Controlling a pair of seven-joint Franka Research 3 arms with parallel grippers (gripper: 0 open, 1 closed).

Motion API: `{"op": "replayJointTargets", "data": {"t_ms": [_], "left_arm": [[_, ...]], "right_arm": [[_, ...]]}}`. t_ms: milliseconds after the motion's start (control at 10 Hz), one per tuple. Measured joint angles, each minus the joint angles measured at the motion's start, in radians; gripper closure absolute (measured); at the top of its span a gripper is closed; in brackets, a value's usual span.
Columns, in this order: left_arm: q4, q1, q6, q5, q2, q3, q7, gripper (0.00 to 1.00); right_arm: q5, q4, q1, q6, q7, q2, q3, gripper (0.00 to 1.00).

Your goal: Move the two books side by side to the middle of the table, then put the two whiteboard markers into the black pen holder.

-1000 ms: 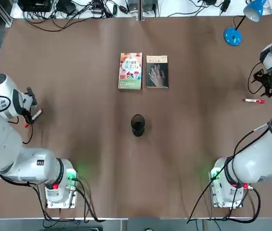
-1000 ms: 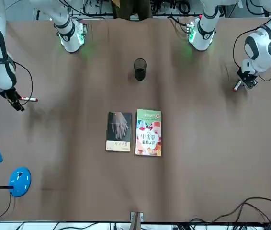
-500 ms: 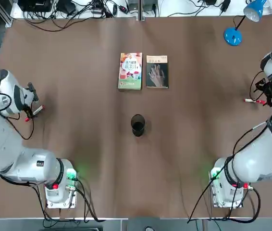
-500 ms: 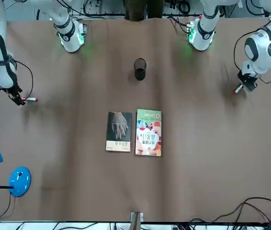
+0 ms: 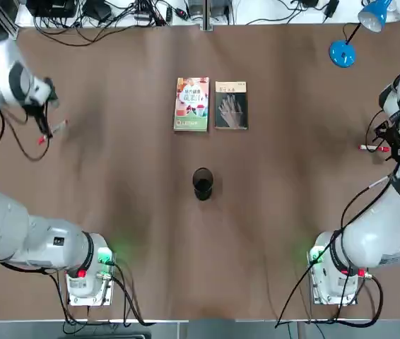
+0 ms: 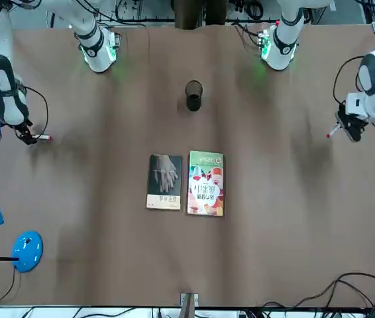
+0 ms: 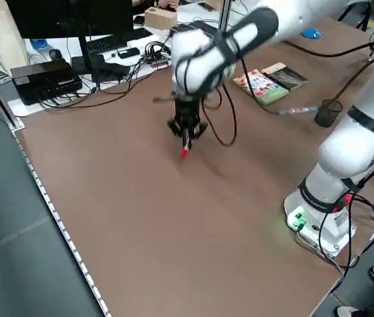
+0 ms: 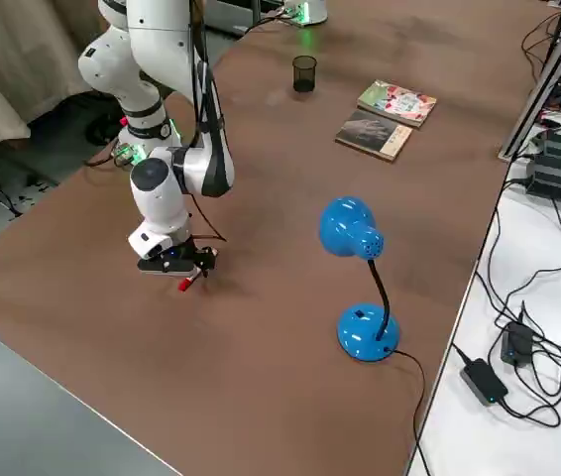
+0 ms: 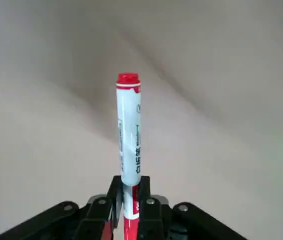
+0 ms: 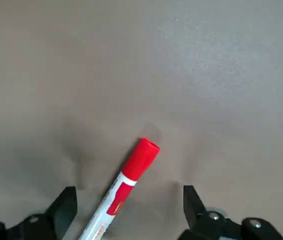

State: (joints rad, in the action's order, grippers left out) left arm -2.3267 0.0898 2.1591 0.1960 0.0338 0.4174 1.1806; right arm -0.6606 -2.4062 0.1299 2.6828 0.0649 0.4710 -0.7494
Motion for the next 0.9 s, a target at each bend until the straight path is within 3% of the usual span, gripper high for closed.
{"op": "replayJointTargets", "data": {"t_ms": [100,200,300,400,600,700,900], "left_arm": [[0.058,0.002,-0.085,0.0,-0.002,-0.064,-0.054,0.82],[0.105,0.002,-0.163,0.002,-0.002,-0.121,-0.105,0.83],[0.146,0.001,-0.238,0.035,-0.005,-0.178,-0.165,0.83],[0.178,-0.001,-0.304,0.076,-0.012,-0.248,-0.241,0.83],[0.225,0.001,-0.394,0.108,-0.022,-0.413,-0.355,0.83],[0.247,0.002,-0.424,0.135,-0.022,-0.497,-0.379,0.83],[0.294,0.005,-0.512,0.183,-0.014,-0.676,-0.474,0.83]], "right_arm": [[0.0,0.0,0.0,0.001,-0.008,0.006,0.002,0.12],[0.0,0.0,0.0,0.002,-0.015,0.008,0.007,0.3],[-0.001,0.004,0.001,0.004,-0.019,0.006,0.015,0.4],[-0.001,0.004,0.0,0.007,-0.02,0.007,0.016,0.45],[0.001,0.001,0.0,0.006,-0.02,0.004,0.009,0.59],[0.004,-0.005,-0.001,0.003,-0.017,-0.002,-0.001,0.74],[0.005,-0.004,0.001,0.005,-0.016,-0.002,0.002,0.79]]}}
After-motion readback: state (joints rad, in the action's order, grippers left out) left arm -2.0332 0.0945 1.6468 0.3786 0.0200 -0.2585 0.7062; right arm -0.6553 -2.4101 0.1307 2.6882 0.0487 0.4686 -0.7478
